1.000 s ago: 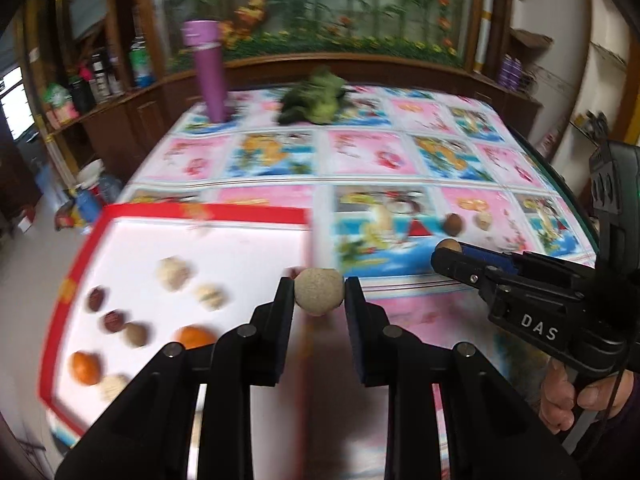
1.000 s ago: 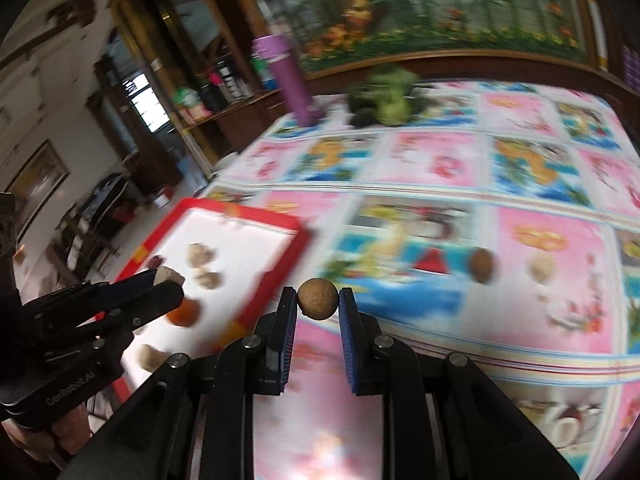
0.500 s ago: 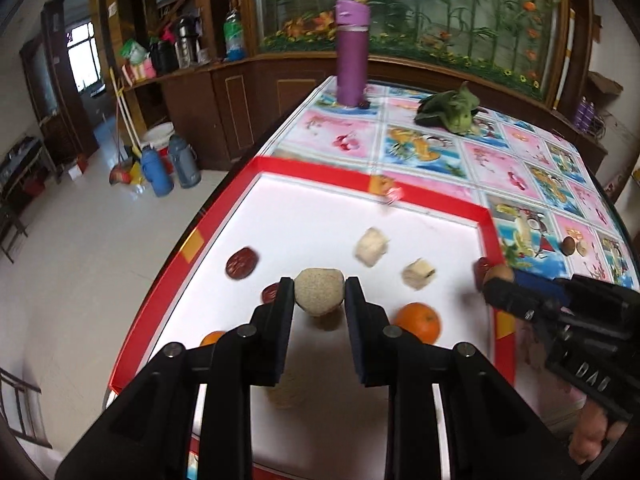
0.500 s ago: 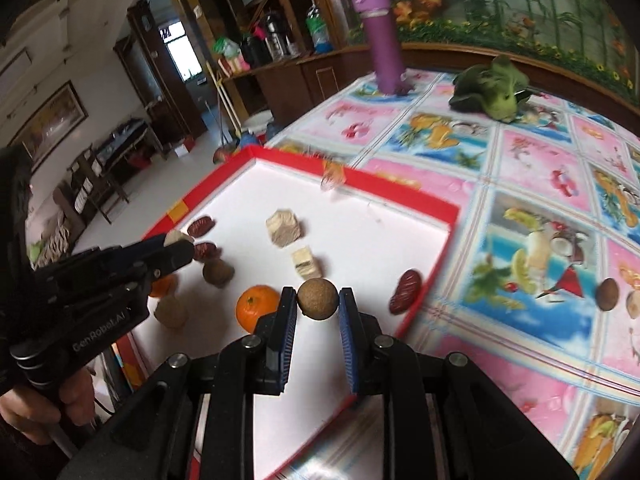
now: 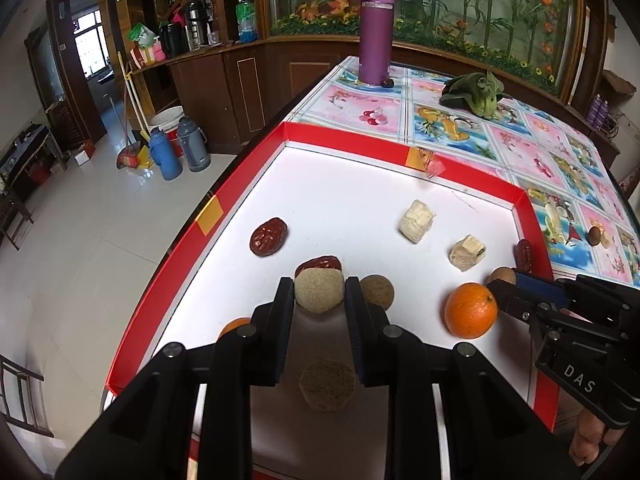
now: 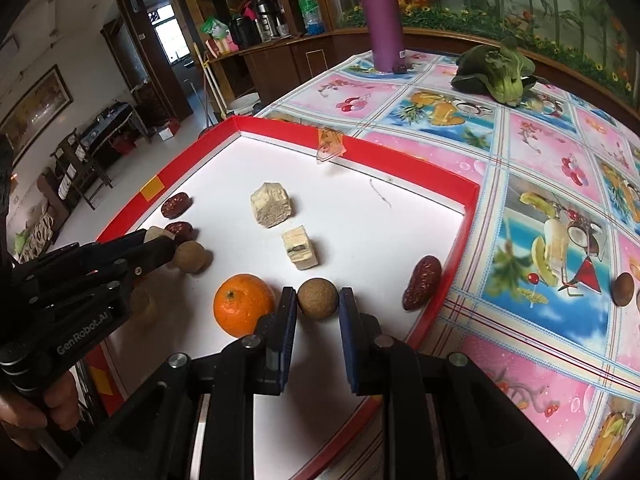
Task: Organize fruits
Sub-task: 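Open both tools to drop the cake and fruit into the tray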
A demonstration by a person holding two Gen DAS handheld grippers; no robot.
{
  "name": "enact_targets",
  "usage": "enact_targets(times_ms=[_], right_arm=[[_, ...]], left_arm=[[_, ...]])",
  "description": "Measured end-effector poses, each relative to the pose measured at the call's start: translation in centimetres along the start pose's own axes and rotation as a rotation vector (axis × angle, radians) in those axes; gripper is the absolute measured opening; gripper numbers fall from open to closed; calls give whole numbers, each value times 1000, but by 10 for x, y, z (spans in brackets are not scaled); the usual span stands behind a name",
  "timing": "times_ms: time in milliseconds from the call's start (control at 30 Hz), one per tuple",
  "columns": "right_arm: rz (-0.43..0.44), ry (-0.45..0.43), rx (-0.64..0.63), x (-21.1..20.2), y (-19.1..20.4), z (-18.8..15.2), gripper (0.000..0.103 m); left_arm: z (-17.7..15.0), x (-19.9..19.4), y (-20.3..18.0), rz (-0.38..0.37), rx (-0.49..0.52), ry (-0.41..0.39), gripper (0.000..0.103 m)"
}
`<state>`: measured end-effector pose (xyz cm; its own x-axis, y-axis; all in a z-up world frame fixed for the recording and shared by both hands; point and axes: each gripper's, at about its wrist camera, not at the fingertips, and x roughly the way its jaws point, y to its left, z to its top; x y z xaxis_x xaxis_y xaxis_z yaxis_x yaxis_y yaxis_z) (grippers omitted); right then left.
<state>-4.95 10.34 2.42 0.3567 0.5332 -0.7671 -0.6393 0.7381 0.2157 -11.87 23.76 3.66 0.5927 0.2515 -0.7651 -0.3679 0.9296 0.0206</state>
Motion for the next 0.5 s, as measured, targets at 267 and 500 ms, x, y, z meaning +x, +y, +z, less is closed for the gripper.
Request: enact_targets(times_ms=[267,500], right_arm=[[-5,-2,-17,1,6,1,20],[9,-22,-15,1,3,0,20]], left_arm=[[-1,9,0,20,5,18,28],[-2,11,-4,43,22,23,30]])
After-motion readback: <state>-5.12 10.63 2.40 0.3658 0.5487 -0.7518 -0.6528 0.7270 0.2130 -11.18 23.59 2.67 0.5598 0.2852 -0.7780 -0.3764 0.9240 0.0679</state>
